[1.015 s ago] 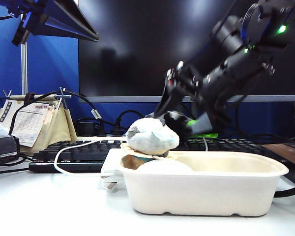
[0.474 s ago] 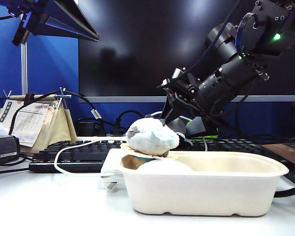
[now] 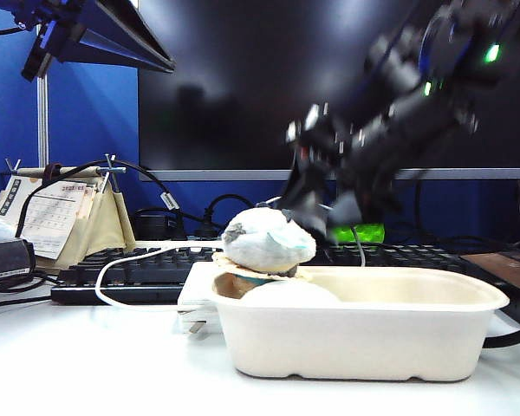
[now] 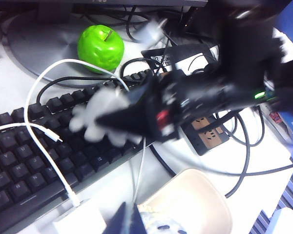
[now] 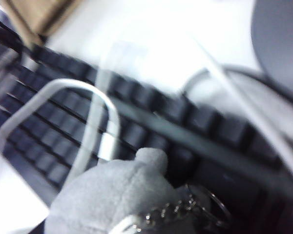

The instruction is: Identity fluffy octopus among items on the table, put them into the paper lunch box.

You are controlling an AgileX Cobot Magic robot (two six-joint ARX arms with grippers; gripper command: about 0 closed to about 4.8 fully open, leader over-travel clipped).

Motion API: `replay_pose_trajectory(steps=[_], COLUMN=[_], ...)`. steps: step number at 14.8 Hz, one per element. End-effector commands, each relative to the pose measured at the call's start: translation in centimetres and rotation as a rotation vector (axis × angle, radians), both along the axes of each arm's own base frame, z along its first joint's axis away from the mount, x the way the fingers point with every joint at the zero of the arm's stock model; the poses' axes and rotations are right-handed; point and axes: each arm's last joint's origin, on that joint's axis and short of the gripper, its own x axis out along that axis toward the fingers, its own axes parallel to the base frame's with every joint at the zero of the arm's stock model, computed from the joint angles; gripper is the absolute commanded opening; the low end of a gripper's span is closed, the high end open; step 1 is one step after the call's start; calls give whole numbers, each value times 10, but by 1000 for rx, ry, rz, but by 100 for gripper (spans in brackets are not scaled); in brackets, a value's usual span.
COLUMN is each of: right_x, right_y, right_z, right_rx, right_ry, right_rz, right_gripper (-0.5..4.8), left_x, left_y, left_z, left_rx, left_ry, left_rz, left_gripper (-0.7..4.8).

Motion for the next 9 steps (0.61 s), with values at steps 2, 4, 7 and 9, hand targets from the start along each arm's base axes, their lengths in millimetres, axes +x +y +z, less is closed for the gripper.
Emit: replay_pose_trajectory(steps=[2, 4, 7, 9], right_x=[-22, -41, -66, -81], right_y=[-10, -18, -28, -34], right_z=[54, 74, 90, 90], right_rx=[29, 15, -13, -55], right_ry=[-59, -38, 33, 134], right_rz=[2, 2, 5, 5], right_gripper=[303, 304, 304, 304], left_x=[0, -2, -6, -9], left_y=[0, 0, -1, -2], left_z=[3, 0, -2, -2], left_rx=[-8, -4, -40, -70], left_ry=[-11, 29, 82, 111], left_rz=[-7, -32, -139, -208], left_gripper=[-2, -2, -2, -2])
